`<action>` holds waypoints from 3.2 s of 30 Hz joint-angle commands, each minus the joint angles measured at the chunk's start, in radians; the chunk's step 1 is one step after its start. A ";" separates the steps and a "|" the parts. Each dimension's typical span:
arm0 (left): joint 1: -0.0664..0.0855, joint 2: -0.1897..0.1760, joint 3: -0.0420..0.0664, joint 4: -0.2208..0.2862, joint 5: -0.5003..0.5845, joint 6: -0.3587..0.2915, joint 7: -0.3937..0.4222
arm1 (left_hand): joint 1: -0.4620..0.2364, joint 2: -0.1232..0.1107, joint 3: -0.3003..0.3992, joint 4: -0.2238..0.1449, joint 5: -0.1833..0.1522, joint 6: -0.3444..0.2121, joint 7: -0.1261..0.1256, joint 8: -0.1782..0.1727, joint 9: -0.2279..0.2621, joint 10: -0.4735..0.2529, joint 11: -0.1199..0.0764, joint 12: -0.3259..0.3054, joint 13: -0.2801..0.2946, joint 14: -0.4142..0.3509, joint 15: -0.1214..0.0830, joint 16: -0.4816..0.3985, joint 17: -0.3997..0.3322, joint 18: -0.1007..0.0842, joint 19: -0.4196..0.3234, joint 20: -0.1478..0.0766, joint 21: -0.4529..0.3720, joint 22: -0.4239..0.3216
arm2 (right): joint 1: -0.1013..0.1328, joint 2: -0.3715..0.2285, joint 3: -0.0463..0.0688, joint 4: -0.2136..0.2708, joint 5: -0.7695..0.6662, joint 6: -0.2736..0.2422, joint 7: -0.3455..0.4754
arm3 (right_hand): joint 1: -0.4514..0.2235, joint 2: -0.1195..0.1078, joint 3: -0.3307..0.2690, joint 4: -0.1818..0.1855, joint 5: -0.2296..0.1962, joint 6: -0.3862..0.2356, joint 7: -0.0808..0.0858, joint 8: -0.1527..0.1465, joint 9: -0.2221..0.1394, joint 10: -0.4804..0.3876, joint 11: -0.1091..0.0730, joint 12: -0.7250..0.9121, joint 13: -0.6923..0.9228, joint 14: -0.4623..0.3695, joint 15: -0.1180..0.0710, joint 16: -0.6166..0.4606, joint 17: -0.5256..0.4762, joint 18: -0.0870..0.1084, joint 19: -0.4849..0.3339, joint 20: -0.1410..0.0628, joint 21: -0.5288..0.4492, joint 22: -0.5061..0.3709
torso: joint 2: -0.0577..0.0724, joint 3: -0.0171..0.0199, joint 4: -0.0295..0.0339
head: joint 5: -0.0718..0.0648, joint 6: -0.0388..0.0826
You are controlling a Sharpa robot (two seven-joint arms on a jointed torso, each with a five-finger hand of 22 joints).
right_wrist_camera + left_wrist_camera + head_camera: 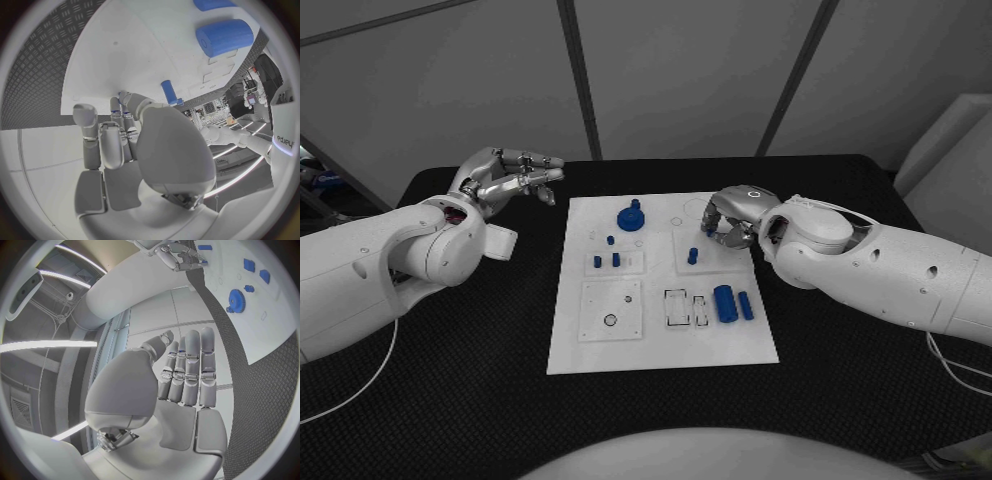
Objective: Assemble the parts on the task board
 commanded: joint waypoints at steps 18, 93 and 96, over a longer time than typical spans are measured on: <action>0.001 0.003 0.001 -0.014 0.023 0.013 0.000 | 0.007 0.006 -0.002 -0.006 -0.002 -0.003 0.008 -0.007 -0.002 -0.005 0.005 0.003 -0.002 -0.010 0.003 -0.006 -0.004 -0.016 -0.003 -0.001 -0.006 0.000 | 0.002 -0.060 0.007 0.124 0.033 -0.071 -0.009 | -0.026 0.000 -0.003 -0.003 -0.008 0.012 0.000 -0.001 0.002 0.013 0.000 -0.009 0.000 0.048 -0.007 0.007 0.001 -0.017 0.003 -0.007 0.007 0.003 | 0.000 0.0002 0.0000 | 0.007 -0.003; 0.001 0.042 0.001 -0.016 0.074 0.025 0.006 | 0.004 0.011 -0.003 -0.003 -0.003 -0.003 0.008 -0.007 -0.001 -0.006 0.006 0.005 -0.002 -0.011 0.003 -0.009 -0.007 -0.017 -0.004 -0.001 -0.008 0.000 | -0.123 0.122 -0.028 0.193 0.090 -0.100 0.091 | -0.039 0.007 -0.003 -0.013 -0.001 0.014 0.001 -0.007 0.002 0.014 0.001 -0.020 -0.002 0.050 -0.007 0.015 0.012 -0.019 0.006 -0.007 0.011 0.011 | 0.000 -0.0017 -0.0003 | 0.186 -0.051; 0.001 0.043 0.001 -0.016 0.074 0.026 0.006 | 0.004 0.011 -0.003 -0.003 -0.003 -0.003 0.008 -0.007 -0.001 -0.006 0.006 0.005 -0.002 -0.011 0.003 -0.009 -0.007 -0.017 -0.004 -0.001 -0.008 0.000 | -0.123 0.123 -0.028 0.192 0.090 -0.094 0.091 | -0.040 0.007 -0.004 -0.012 -0.001 0.014 0.002 -0.007 0.002 0.014 0.001 -0.020 -0.002 0.050 -0.007 0.015 0.012 -0.019 0.006 -0.006 0.011 0.011 | 0.000 -0.0018 -0.0006 | 0.188 -0.052</action>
